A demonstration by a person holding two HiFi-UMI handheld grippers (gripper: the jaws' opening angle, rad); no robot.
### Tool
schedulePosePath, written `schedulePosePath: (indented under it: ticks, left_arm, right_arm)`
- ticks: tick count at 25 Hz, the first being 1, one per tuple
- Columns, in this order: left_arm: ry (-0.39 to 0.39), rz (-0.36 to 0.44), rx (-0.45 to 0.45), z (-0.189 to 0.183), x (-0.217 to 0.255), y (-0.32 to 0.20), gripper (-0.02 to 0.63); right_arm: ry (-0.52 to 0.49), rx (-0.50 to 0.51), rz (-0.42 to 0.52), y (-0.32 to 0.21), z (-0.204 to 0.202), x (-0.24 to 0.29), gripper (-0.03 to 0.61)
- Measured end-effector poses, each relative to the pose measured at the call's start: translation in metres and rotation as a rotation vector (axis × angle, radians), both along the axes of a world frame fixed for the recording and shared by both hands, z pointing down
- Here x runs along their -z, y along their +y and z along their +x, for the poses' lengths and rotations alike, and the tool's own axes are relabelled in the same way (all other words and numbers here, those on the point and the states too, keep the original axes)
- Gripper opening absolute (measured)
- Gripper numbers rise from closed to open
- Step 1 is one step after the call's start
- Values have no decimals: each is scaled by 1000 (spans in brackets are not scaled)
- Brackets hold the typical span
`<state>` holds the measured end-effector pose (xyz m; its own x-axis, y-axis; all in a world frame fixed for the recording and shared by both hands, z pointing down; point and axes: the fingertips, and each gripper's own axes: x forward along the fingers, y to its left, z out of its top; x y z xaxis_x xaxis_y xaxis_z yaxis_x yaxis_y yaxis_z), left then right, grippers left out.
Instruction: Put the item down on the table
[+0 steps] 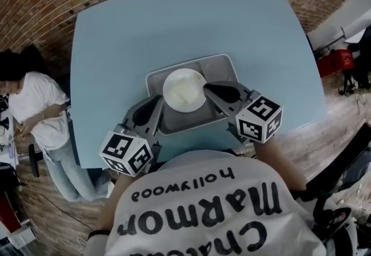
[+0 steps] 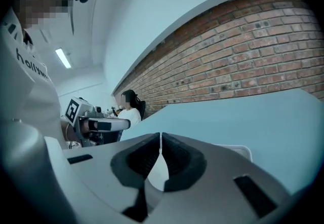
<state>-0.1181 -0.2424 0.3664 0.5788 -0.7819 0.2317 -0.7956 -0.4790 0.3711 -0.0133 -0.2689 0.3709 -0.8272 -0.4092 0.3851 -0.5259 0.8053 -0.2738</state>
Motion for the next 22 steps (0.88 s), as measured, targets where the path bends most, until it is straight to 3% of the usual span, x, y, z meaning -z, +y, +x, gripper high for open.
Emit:
schedulePosePath:
  ticks: [5, 12, 22]
  left_arm:
    - [-79, 54, -65, -8, 2, 21, 6]
    - [-80, 13, -21, -22, -10, 24, 6]
    - [-68, 10, -36, -14, -13, 24, 6]
  right_arm:
    - [53, 9, 54, -1, -9, 0, 18]
    - [61, 7, 43, 3, -11, -3, 18]
    - [116, 20, 42, 10, -8, -10, 18]
